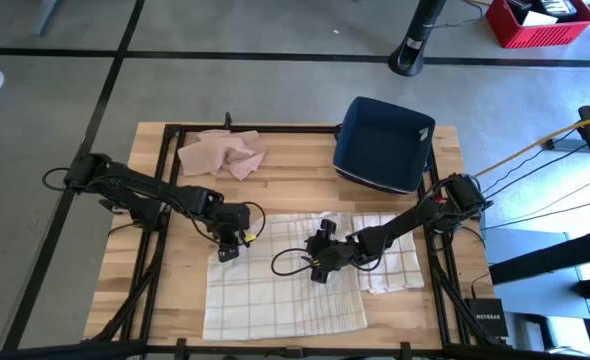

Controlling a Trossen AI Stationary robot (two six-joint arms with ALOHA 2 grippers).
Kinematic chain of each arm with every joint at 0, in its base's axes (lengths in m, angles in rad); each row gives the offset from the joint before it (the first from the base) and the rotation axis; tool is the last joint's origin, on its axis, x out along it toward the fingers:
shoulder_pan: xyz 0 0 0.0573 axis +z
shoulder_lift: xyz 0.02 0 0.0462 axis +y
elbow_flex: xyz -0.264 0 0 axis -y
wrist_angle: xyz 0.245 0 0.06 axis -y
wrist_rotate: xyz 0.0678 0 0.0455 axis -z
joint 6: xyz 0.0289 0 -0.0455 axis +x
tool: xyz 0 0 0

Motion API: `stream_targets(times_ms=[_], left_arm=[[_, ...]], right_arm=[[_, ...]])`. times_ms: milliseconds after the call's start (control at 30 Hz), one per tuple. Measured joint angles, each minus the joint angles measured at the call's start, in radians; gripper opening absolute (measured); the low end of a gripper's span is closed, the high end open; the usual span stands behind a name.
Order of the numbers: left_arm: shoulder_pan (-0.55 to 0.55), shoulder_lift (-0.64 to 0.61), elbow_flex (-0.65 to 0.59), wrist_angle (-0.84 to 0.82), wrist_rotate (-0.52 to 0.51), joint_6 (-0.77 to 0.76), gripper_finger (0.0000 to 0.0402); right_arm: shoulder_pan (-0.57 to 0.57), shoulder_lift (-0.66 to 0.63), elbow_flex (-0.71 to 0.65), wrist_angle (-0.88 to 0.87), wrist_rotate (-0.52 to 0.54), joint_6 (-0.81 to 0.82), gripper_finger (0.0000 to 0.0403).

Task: Fold towel
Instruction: Fold the white with grey-stripe towel

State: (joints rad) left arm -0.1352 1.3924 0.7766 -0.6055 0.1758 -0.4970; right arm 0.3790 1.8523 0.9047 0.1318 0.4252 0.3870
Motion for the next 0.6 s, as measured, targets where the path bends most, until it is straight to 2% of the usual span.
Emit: stream_targets(times_ms=[167,333,467,600], left_arm=[[0.0,-0.029,0.011,-0.007,-0.02,-0.025,0.013],[0.001,-0.029,0.011,-0.035,-0.146,-0.04,0.013],[0.0,-0.033,0.011,-0.173,-0.272,-0.113,0.013],[0.0,-0.033,-0.003,-0.346,-0.353,-0.266,0.013]], right_arm=[[0.0,0.0,0.0,0.001,0.0,0.0,0.0234],[0.0,0.0,0.0,0.002,0.0,0.0,0.0234],[0.0,0.0,0.0,0.002,0.0,0.002,0.0234],[0.0,0.0,0.0,0.002,0.0,0.002,0.0234]])
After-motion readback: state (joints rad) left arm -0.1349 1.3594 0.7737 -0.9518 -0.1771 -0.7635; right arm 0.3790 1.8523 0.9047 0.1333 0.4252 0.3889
